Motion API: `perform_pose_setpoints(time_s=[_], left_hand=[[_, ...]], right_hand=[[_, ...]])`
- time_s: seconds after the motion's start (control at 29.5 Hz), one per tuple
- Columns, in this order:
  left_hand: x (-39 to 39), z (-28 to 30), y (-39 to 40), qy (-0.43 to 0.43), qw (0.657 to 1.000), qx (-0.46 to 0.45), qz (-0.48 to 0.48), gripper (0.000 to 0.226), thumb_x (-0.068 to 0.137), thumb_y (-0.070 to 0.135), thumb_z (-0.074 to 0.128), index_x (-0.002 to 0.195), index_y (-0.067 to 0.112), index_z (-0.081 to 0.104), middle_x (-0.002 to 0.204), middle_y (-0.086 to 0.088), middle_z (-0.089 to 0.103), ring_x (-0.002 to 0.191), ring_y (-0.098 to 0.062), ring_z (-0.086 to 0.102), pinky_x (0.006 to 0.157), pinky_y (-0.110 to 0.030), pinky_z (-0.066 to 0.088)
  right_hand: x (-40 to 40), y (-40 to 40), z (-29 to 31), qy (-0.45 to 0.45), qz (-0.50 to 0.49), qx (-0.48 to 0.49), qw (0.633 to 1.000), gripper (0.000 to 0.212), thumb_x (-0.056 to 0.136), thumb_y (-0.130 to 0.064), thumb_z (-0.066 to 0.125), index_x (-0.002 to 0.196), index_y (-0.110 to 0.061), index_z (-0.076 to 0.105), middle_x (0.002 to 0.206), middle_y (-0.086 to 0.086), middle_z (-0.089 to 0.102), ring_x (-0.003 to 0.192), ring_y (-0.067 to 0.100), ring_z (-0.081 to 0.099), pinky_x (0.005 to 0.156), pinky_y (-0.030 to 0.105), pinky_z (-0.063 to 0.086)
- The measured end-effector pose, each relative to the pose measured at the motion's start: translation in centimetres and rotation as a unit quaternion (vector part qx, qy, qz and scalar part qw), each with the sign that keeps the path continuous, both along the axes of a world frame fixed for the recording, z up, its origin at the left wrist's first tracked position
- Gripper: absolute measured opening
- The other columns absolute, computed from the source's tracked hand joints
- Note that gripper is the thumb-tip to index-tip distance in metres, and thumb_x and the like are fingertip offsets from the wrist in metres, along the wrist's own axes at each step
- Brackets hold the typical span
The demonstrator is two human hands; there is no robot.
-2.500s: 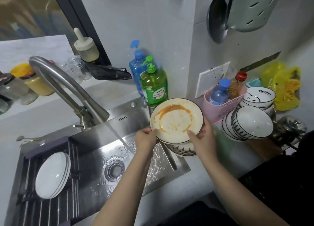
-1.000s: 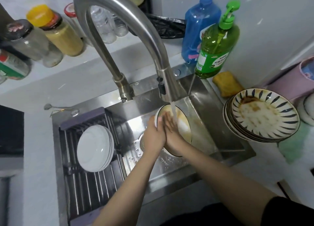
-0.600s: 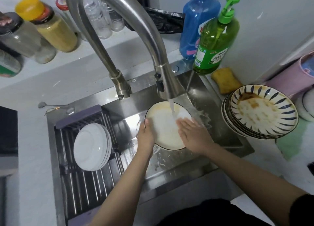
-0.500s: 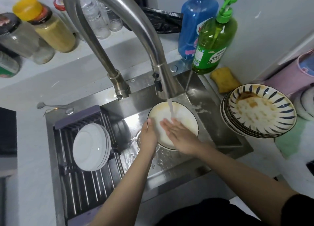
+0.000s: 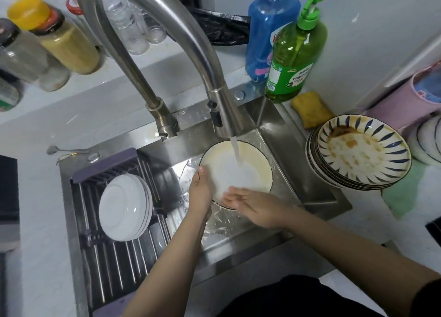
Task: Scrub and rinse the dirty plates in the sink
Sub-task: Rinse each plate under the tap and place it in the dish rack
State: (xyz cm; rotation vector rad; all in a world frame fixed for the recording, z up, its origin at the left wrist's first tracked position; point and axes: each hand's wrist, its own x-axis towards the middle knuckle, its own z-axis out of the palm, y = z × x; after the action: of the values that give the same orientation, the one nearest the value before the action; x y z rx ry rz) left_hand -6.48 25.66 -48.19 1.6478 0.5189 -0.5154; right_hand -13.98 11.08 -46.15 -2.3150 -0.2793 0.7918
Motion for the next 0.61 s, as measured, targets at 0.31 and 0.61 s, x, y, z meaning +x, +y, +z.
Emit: perform_pose_setpoints(time_s=[0.31, 0.61], left_hand=[[-1.8, -1.5, -0.4, 0.012, 0.994, 0.047, -0.095, 0.051, 0.099, 0.054, 0.033, 0.133, 0.02, 0.05, 0.125, 0.002, 0.057, 0.11, -0.015, 0.056, 0.097, -0.027, 0.042], [-0.4, -1.8, 2.2, 0.042, 0.998, -0.005, -0.04, 0.05, 0.1, 0.048, 0.034, 0.135, 0.014, 0.047, 0.129, -0.003, 0.056, 0.112, -0.017, 0.053, 0.099, -0.03, 0.044]], right_hand=[[3.4, 0.3, -2.9, 0.013, -0.072, -0.12, 0.99, 0.057, 0.104, -0.039, 0.007, 0.15, -0.012, 0.025, 0.159, 0.002, 0.014, 0.148, 0.017, 0.0, 0.116, 0.026, -0.008], [0.3, -3.5, -3.0, -0.017, 0.042, -0.223, 0.974, 0.058, 0.1, -0.044, 0.007, 0.152, -0.019, 0.017, 0.158, -0.002, 0.019, 0.146, 0.013, 0.011, 0.119, 0.029, -0.002]])
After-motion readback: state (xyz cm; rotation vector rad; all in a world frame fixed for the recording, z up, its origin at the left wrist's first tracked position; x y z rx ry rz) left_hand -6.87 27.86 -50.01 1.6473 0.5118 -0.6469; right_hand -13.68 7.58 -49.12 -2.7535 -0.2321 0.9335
